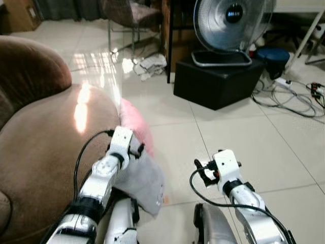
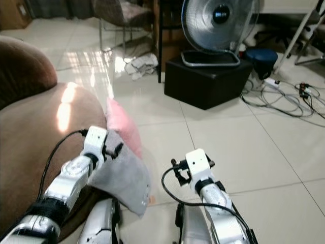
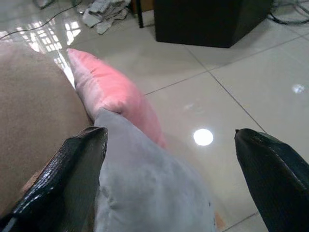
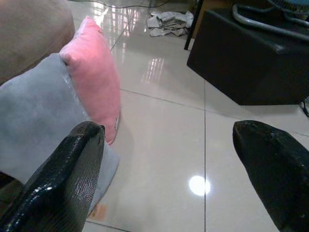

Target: Move the pillow to the sofa from floor

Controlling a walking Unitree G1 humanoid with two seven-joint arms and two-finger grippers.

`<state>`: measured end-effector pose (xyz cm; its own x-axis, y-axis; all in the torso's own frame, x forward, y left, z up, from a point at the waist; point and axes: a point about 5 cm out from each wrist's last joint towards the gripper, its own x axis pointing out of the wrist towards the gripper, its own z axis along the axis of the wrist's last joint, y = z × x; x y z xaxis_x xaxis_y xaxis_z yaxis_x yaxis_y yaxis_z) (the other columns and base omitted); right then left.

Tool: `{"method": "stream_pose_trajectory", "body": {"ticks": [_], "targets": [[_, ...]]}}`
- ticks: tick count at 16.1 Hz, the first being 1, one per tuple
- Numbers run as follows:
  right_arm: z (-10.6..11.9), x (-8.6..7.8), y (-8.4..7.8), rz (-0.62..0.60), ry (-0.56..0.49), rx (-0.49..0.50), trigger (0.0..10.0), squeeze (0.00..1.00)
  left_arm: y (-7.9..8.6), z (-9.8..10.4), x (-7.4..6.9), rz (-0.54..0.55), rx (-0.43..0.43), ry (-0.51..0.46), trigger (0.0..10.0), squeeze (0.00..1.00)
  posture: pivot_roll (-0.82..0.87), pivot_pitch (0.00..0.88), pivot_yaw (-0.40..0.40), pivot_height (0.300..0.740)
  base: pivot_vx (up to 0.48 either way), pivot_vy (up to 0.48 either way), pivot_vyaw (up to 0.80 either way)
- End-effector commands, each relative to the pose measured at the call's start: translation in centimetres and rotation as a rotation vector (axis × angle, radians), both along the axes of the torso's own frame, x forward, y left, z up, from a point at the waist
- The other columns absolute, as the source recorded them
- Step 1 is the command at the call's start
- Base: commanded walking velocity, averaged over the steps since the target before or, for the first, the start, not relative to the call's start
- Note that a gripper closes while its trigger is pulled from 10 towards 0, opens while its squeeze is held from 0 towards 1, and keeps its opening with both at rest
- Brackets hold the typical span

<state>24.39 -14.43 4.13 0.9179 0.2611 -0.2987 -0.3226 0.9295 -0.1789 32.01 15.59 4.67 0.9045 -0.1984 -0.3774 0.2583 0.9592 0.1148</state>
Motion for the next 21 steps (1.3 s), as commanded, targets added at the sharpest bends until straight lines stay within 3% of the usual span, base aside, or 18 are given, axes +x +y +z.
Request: {"method": "stream_pose_trajectory", "body": {"ticks": [1,2,3,8,9,10,16,19,21], "targets": [[0.0,-0.3,0.2,0.010,0.012,-0.004,10.0,0.00,0.6,0.3,0.4,0.060,-0.023,-0.021,10.0,0.76,0.03,0.088,0.004,0.560,0.000,0.000,0.00],[-0.1,-0.4,0.2,0.012,0.015,-0.007,10.0,0.00,0.7,0.3,0.5,0.071,-0.030,-0.025,10.0,0.76,0.03,0.092,0.004,0.555,0.000,0.000,0.00],[-0.1,-0.7,0.4,0.024,0.018,-0.010,10.0,0.00,0.9,0.0,0.6,0.090,-0.025,-0.002,10.0,0.00,0.02,0.109,0.005,0.545,0.000,0.000,0.00],[0.8,-2.7,0.3,0.056,0.016,-0.035,10.0,0.00,1.3,-1.5,0.4,0.093,0.055,0.047,10.0,0.00,-0.07,0.202,0.018,0.522,0.000,0.000,0.00],[1.0,-3.3,0.4,0.057,0.014,-0.032,10.0,0.00,1.5,-1.5,0.4,0.103,0.032,0.051,10.0,0.12,-0.08,0.213,0.008,0.522,0.000,0.000,0.00],[1.5,-3.4,0.5,0.062,0.009,-0.024,10.0,0.00,1.3,-1.3,0.6,0.097,-0.015,0.059,10.0,1.00,-0.10,0.224,-0.002,0.522,0.000,0.000,0.00],[2.3,-3.3,0.8,0.090,-0.011,-0.015,10.0,0.00,1.4,-0.8,1.2,0.121,-0.006,0.039,10.0,1.00,-0.11,0.273,-0.012,0.522,0.000,0.000,0.00],[3.4,-3.7,1.3,0.127,-0.041,-0.037,10.0,0.00,7.9,1.2,1.6,0.426,0.262,-0.067,10.0,1.00,-0.16,0.312,-0.020,0.522,0.000,0.000,0.00],[3.8,-4.4,1.6,0.152,-0.037,-0.028,10.0,0.00,9.4,1.8,1.5,0.488,0.299,-0.101,10.0,1.00,-0.18,0.327,-0.024,0.522,0.000,0.000,0.00]]}}
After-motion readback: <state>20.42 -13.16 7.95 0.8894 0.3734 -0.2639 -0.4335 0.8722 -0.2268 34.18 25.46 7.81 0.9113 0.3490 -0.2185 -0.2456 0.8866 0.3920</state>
